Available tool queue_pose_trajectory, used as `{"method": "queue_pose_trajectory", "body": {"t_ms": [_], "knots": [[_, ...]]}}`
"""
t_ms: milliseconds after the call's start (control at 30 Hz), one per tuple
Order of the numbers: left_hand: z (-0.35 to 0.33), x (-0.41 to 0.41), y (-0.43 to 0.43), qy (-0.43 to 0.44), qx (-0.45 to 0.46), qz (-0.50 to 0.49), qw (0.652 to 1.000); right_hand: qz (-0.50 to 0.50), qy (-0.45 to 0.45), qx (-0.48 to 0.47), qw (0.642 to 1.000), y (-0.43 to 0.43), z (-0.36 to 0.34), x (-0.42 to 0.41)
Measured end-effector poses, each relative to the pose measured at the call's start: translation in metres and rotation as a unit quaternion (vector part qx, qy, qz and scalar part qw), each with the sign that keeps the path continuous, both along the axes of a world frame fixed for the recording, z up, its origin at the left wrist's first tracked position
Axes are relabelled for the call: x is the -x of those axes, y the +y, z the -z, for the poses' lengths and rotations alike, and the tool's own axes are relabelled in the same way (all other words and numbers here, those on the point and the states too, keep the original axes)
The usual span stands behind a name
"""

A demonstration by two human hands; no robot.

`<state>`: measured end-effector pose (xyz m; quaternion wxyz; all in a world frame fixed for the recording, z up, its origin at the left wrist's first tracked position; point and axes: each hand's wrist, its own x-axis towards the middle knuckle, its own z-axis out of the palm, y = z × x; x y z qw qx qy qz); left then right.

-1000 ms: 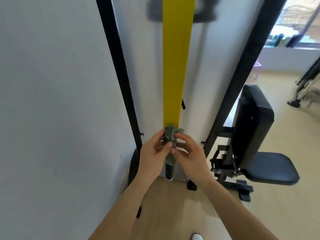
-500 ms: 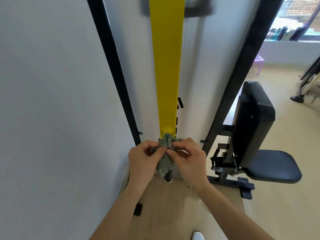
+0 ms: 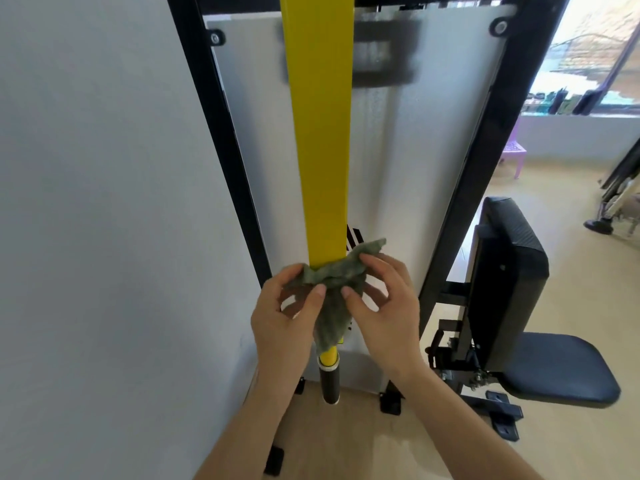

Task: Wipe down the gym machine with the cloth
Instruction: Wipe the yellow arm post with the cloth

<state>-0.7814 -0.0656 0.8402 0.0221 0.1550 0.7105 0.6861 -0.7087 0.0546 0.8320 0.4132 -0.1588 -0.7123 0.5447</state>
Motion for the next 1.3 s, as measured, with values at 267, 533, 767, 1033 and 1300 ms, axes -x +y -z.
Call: {"method": "queue_pose_trajectory", "body": {"t_ms": [267, 533, 767, 1033, 1300], "knots": [[0.006, 0.006, 0.022, 0.014, 0.038, 0.018, 0.999, -0.045, -0.053, 0.066, 0.995, 0.004, 0.007, 0.017], [-0.007, 0.017, 0.024, 0.033, 0.017, 0.030, 0.999, -0.047, -0.027, 0.071, 0.996, 0.011, -0.010, 0.021], [-0.046, 0.030, 0.023, 0.095, -0.028, 0.051, 0.994, -0.053, 0.025, 0.047, 0.997, 0.016, -0.048, 0.026], [-0.093, 0.043, 0.024, 0.075, -0.101, 0.083, 0.989, -0.049, 0.061, 0.026, 0.997, 0.016, -0.093, 0.031], [-0.137, 0.057, 0.025, 0.080, -0.137, 0.132, 0.978, -0.011, 0.105, -0.001, 0.994, 0.013, -0.137, 0.036]]}}
